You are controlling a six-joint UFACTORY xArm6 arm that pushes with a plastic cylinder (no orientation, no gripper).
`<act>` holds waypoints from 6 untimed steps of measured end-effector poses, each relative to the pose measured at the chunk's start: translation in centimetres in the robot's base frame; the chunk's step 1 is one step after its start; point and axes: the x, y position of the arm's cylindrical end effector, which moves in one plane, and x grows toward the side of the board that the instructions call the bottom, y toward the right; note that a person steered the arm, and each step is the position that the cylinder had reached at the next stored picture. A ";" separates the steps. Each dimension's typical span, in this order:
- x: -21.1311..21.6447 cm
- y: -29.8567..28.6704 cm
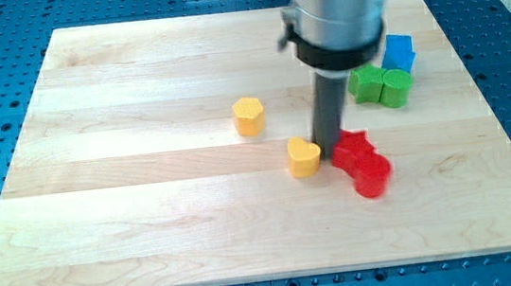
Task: Push the red circle to the bottom right corner of the board
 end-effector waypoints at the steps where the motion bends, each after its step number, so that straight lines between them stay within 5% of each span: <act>1: 3.1 2.5; 2: 4.9 -1.7; 4: 6.5 6.6; 6: 7.1 4.8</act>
